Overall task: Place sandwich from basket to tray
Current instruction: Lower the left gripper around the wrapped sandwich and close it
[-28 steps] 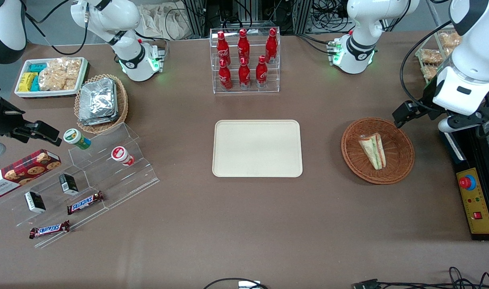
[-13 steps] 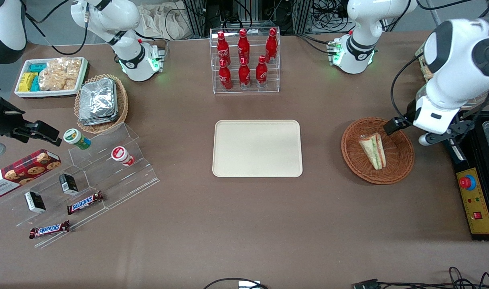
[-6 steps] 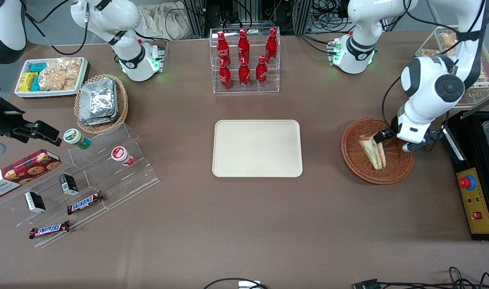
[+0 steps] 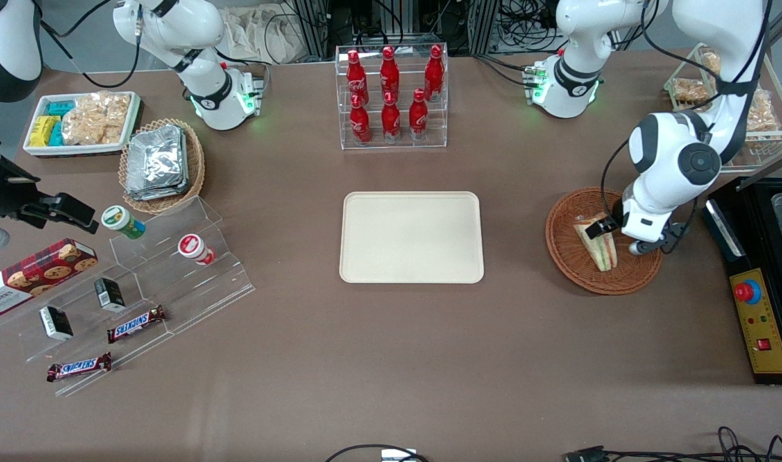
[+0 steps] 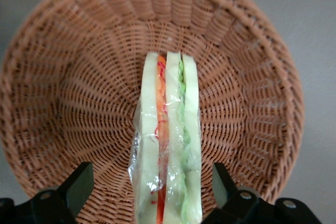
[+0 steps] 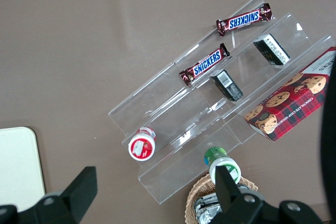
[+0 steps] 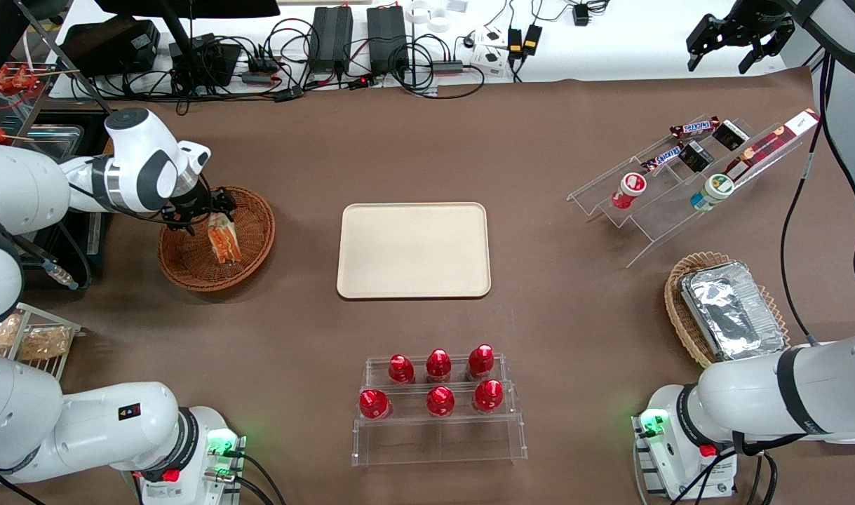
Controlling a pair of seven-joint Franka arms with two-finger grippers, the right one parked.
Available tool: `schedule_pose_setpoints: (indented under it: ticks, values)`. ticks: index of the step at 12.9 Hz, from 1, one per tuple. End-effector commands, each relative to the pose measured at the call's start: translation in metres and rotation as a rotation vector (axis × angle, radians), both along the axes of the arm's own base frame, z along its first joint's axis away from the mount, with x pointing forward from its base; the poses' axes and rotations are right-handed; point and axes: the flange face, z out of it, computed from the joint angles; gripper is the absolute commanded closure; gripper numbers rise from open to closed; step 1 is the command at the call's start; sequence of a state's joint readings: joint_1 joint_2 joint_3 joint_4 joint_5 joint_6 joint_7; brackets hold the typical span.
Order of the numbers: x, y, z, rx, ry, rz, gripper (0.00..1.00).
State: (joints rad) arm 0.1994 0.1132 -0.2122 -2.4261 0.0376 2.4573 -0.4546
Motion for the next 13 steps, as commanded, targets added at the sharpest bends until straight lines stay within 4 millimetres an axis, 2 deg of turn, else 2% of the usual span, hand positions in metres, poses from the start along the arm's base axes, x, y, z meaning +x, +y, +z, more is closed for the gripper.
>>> schedule_pose_setpoints:
  ticks: [1,3,4,5,10,11,13]
  values:
    - [0.002,-0.003,-0.015,-0.006,0.014,0.013,0.0]
    - [0.002,-0.004,-0.015,-0.006,0.014,0.011,0.01]
    - [0.002,-0.005,-0.017,-0.005,0.017,0.005,0.1]
    - [0.003,-0.005,-0.015,-0.001,0.01,-0.002,0.99]
    - [0.004,-0.005,-0.013,0.0,0.009,-0.008,1.0]
    - [0.004,-0.005,-0.008,0.004,0.009,-0.011,1.0]
    - [0.001,-0.007,0.035,0.03,0.041,-0.015,1.0]
